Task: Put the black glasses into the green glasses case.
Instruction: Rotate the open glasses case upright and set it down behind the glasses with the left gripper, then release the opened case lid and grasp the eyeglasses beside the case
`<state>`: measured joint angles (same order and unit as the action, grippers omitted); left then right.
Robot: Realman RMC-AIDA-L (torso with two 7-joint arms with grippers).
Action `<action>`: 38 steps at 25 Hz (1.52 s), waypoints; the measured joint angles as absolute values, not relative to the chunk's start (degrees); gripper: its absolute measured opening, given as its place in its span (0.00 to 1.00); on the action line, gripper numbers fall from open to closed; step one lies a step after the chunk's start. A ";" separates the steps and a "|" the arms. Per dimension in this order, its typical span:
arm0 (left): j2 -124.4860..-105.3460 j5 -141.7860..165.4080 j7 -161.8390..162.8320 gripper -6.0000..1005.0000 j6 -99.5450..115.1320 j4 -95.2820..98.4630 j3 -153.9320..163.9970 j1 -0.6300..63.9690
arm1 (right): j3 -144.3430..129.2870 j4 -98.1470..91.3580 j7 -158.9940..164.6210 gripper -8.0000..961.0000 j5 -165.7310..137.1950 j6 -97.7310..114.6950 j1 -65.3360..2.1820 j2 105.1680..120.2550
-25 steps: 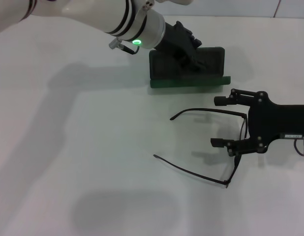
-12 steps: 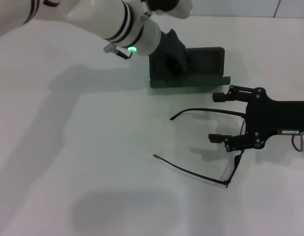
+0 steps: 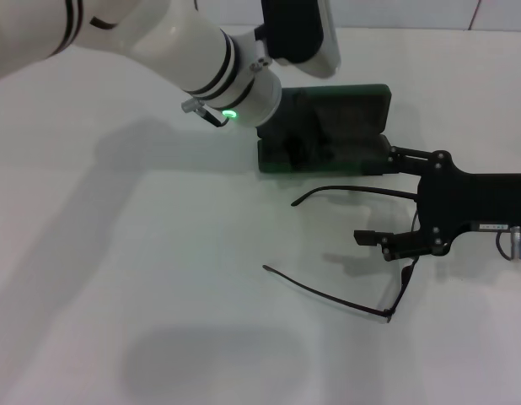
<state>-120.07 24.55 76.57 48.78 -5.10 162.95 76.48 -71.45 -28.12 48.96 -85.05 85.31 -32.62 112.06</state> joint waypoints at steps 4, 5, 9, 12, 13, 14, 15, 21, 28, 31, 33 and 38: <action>-120.07 25.56 76.47 0.18 48.72 -4.16 162.94 76.31 | -71.45 -28.12 48.94 0.91 -85.08 85.23 -32.61 112.06; -120.03 25.30 76.26 0.18 48.72 -4.11 162.92 76.25 | -71.45 -28.09 48.90 0.91 -85.08 85.22 -32.60 112.06; -119.97 24.75 75.70 0.18 48.74 -4.14 162.86 76.11 | -71.45 -27.86 48.74 0.90 -85.08 85.12 -32.56 112.06; -119.97 24.55 74.70 0.18 48.76 -4.14 162.76 75.90 | -71.45 -27.87 48.74 0.90 -85.09 84.79 -32.35 112.06; -119.97 24.41 74.27 0.18 48.88 -4.11 162.71 75.85 | -71.45 -27.92 48.75 0.90 -85.08 84.76 -32.27 112.06; -119.95 24.27 73.86 0.18 49.14 -4.08 162.67 75.84 | -71.45 -27.97 48.76 0.90 -85.08 84.74 -32.21 112.06; -119.93 24.21 73.51 0.18 49.45 -4.08 162.65 75.83 | -71.45 -27.97 48.77 0.90 -85.09 84.74 -32.19 112.06; -119.65 23.89 71.17 0.18 54.45 -4.76 162.68 75.93 | -71.45 -27.86 48.79 0.90 -85.08 84.72 -32.17 112.02; -119.54 14.35 62.39 0.17 63.25 -9.68 162.82 75.23 | -71.45 -27.55 48.79 0.89 -85.05 84.73 -31.72 111.63; -119.48 5.67 56.42 0.16 71.02 -14.49 162.83 73.10 | -71.20 -27.93 48.65 0.89 -84.69 85.58 -31.18 111.39; -119.40 -3.18 51.73 0.16 78.10 -18.16 162.84 70.05 | -70.00 -27.99 48.58 0.89 -84.56 87.34 -31.12 111.18; -118.70 -29.00 41.58 0.15 90.14 -21.63 162.90 58.01 | -66.78 -28.05 48.49 0.89 -84.54 92.01 -30.85 110.66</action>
<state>-118.70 -29.00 41.58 90.14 -21.63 162.90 58.01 -66.78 -28.05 48.49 -84.54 92.01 -30.85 110.66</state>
